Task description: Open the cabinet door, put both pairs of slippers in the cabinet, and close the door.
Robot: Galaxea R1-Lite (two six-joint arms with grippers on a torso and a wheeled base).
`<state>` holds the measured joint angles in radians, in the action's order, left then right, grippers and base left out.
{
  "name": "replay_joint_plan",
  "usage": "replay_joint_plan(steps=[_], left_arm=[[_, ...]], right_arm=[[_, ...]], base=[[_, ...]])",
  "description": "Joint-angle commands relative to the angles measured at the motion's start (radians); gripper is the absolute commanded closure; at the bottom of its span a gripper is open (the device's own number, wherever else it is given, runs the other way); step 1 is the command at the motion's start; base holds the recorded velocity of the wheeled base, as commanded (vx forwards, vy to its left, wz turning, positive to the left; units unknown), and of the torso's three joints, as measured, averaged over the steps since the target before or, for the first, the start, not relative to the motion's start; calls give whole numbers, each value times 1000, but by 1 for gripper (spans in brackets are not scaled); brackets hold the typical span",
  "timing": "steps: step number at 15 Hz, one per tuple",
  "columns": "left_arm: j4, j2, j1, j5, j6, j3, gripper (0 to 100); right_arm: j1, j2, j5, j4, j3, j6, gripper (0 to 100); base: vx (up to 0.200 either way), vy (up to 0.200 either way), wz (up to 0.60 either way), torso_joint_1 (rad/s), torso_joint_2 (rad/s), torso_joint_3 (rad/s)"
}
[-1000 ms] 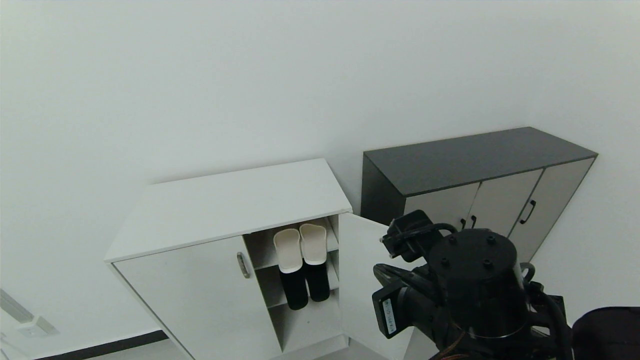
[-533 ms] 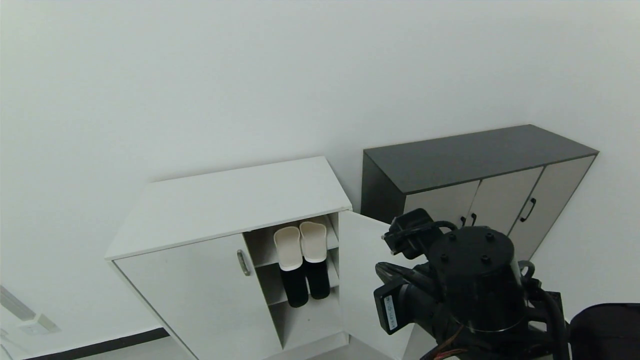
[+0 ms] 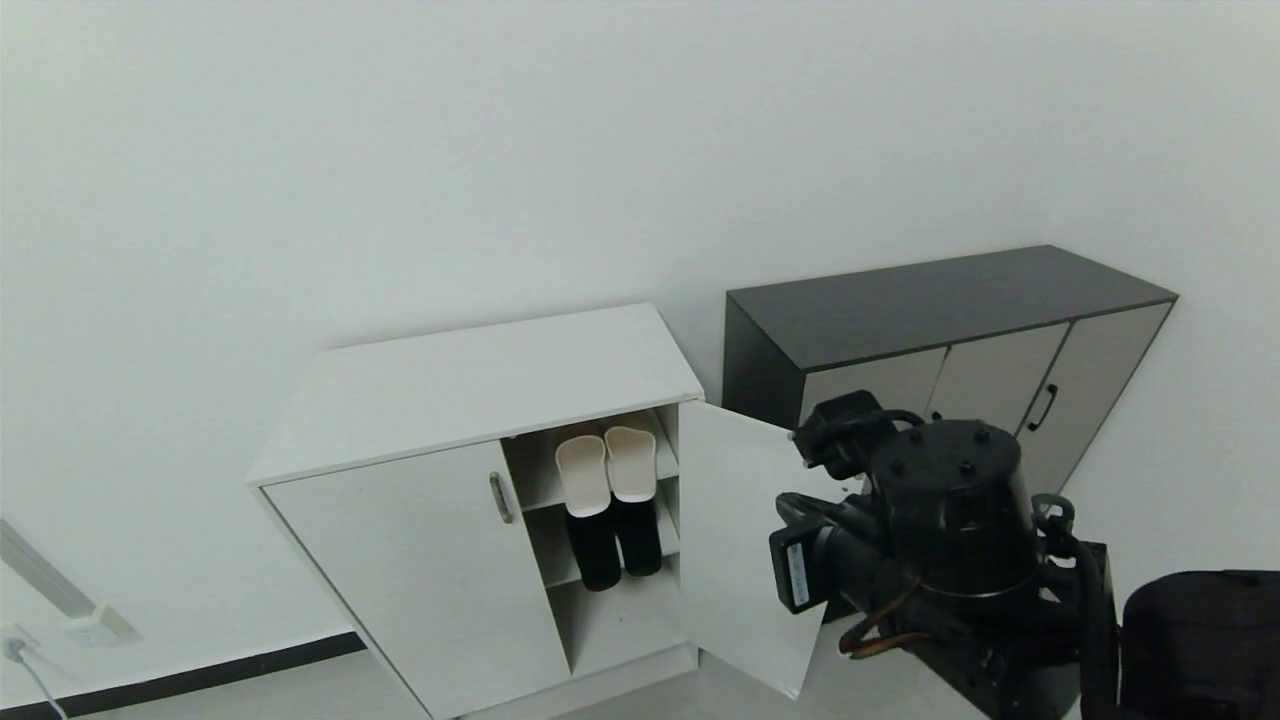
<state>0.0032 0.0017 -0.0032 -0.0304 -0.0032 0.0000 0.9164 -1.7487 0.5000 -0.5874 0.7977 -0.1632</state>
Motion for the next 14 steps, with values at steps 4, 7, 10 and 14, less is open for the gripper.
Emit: replay_joint_plan(steps=[4, 7, 10, 14], left_arm=[[0, 0, 0, 0, 0, 0, 100], [0, 0, 0, 0, 0, 0, 100], [0, 0, 0, -2, -1, 0, 100], [0, 0, 0, -2, 0, 0, 100]], right_arm=[[-251, -161, -70, 40, 196, 8, 100], [-344, -222, -159, 100, 319, 4, 100], [-442, -330, -232, 140, 440, -2, 100], [-511, -425, -268, 133, 479, -4, 100]], base=[[0, 0, 0, 0, 0, 0], [0, 0, 0, 0, 0, 0], [0, 0, 0, 0, 0, 0], [0, 0, 0, 0, 0, 0]])
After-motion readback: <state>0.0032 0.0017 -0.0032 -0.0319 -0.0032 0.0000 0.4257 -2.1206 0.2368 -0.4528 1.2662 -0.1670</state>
